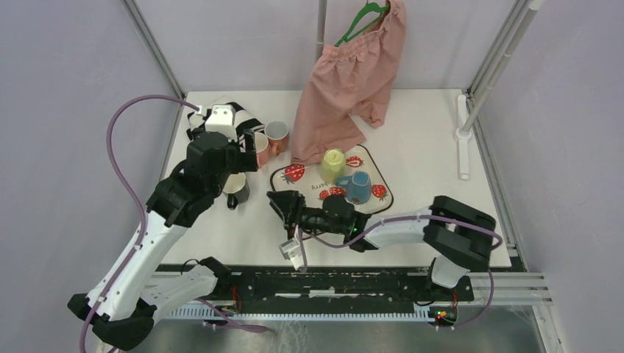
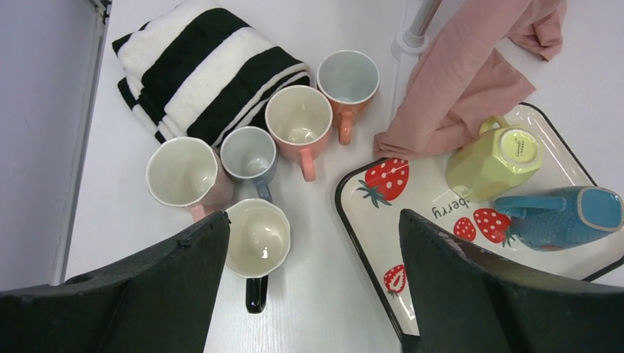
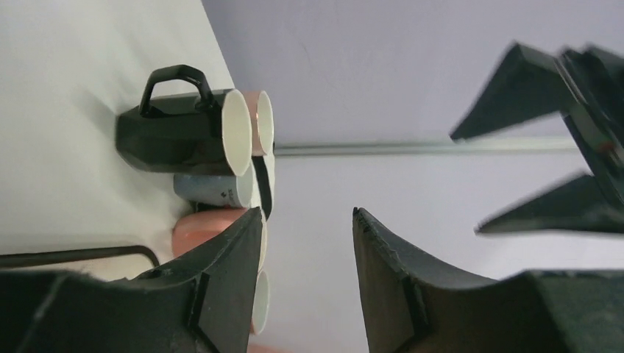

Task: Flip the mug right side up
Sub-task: Turn over the cup on the tray.

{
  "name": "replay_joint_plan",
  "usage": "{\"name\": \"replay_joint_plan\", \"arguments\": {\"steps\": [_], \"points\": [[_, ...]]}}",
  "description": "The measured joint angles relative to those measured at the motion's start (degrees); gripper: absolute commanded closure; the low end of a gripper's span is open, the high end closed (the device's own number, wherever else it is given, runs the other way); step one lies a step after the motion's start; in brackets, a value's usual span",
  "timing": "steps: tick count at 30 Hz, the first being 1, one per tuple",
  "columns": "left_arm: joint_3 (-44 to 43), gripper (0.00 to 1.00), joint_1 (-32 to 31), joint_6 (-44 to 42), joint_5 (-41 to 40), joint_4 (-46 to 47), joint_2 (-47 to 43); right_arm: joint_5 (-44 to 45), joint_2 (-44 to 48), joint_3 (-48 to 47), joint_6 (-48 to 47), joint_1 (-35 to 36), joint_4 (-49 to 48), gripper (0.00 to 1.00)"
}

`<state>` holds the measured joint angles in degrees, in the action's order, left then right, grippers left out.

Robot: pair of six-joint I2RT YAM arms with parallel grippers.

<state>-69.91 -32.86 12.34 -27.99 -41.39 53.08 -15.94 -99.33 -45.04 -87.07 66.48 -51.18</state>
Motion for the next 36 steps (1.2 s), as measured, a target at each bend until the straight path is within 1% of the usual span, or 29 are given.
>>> {"name": "replay_joint_plan", "arguments": {"steps": [3, 5, 11, 15, 17, 20, 25, 29, 31, 36], "points": [[0.22, 0.09, 0.00, 0.04, 0.61, 0.63, 0.00, 4.83, 8.50, 5.55, 8.50, 0.57, -0.20, 0.43], [0.35, 0.09, 0.00, 0.13, 1.14, 1.22, 0.20, 8.13, 12.72, 7.10, 14.32, 0.66, 0.68, 0.43], [0.83, 0.09, 0.00, 2.19, 1.86, 1.84, 2.29, 20.44, 24.63, 7.78, 31.67, 0.76, 8.37, 0.41], [1.55, 0.08, 0.00, 3.54, 3.06, 2.67, 2.99, 29.77, 29.07, 6.12, 43.80, 0.50, 17.00, 0.39], [1.86, 0.08, 0.00, 4.11, 3.41, 3.06, 2.99, 33.33, 29.07, 2.71, 50.03, -0.15, 24.11, 0.39], [2.29, 0.08, 0.00, 4.74, 4.55, 4.00, 3.02, 36.92, 28.72, -4.15, 59.52, -3.02, 35.91, 0.37], [3.69, 0.07, 0.00, 5.92, 6.45, 5.73, 2.93, 37.88, 28.74, -10.49, 71.84, -9.73, 47.21, 0.35], [5.60, 0.07, 0.00, 6.38, 8.63, 6.45, 2.47, 33.66, 28.04, -14.25, 81.22, -17.18, 56.28, 0.34], [5.90, 0.07, 0.00, 6.47, 9.16, 6.45, 2.47, 30.75, 26.14, -17.16, 85.00, -20.61, 60.76, 0.34], [6.10, 0.07, 0.00, 6.49, 10.14, 6.54, 2.49, 23.96, 19.45, -24.22, 89.90, -25.55, 70.27, 0.32]]}}
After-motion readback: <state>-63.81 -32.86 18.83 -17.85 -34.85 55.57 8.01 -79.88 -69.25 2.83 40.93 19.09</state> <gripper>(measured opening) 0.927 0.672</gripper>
